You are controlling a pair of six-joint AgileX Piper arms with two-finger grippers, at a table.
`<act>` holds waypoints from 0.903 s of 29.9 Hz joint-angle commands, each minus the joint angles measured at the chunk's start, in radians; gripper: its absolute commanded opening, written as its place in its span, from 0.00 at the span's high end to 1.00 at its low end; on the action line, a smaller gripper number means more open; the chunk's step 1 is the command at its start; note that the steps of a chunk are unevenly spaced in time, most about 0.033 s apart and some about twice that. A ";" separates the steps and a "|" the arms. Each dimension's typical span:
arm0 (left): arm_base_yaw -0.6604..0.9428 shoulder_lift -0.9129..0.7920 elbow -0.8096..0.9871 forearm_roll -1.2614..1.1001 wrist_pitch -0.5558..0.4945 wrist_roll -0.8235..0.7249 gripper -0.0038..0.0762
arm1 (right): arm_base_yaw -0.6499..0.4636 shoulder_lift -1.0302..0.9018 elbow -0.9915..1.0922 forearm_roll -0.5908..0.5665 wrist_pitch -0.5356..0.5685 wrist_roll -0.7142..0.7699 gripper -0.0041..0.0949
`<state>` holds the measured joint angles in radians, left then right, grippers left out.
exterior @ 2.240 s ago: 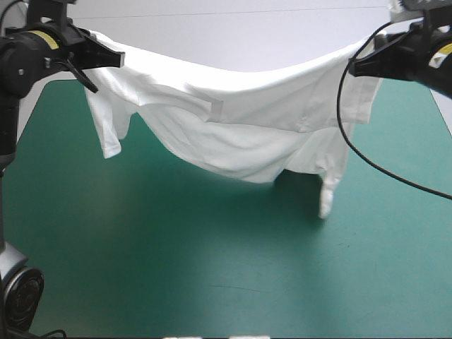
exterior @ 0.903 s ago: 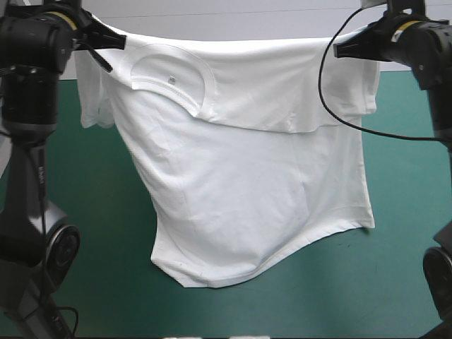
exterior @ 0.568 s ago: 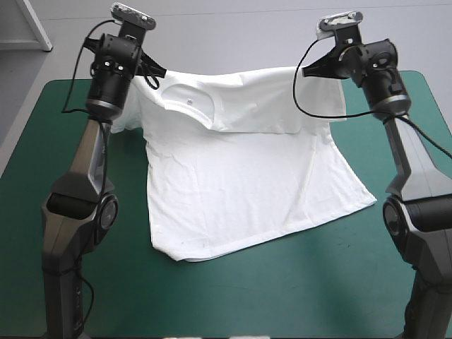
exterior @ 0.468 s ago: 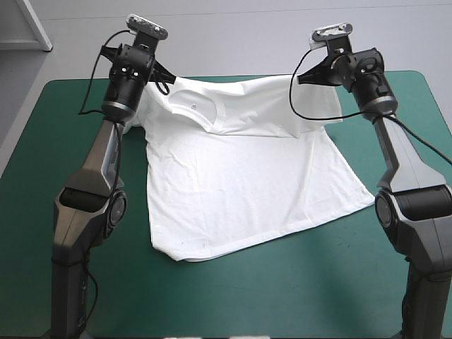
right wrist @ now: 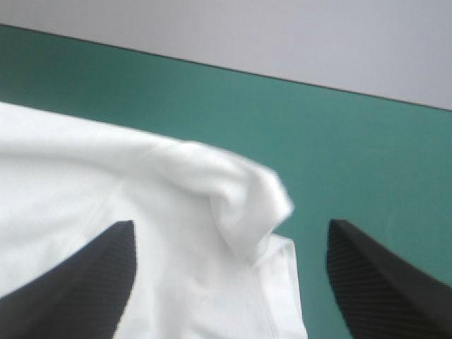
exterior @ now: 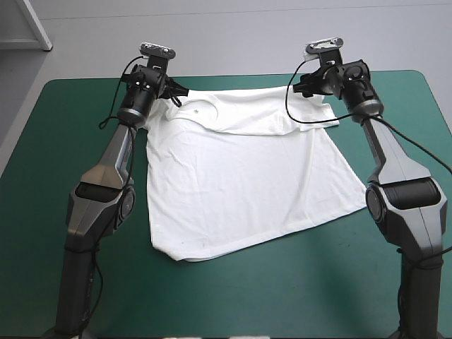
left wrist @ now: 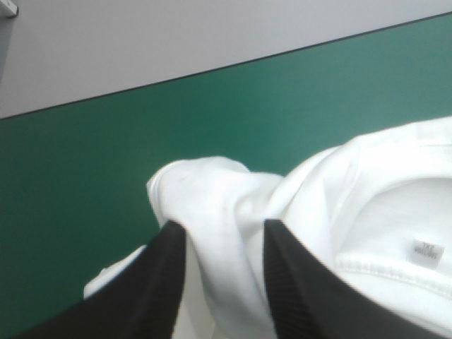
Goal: Fold the cloth
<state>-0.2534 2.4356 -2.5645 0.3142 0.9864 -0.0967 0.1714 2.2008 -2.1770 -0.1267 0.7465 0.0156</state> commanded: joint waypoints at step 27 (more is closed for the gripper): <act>0.001 -0.776 0.655 -0.374 0.306 0.083 0.43 | -0.021 -0.509 0.488 -0.027 0.466 -0.061 0.24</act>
<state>-0.2471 1.8203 -2.0622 -0.0473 1.2576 0.0000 0.1608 1.7946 -1.7588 -0.1345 1.2406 -0.0337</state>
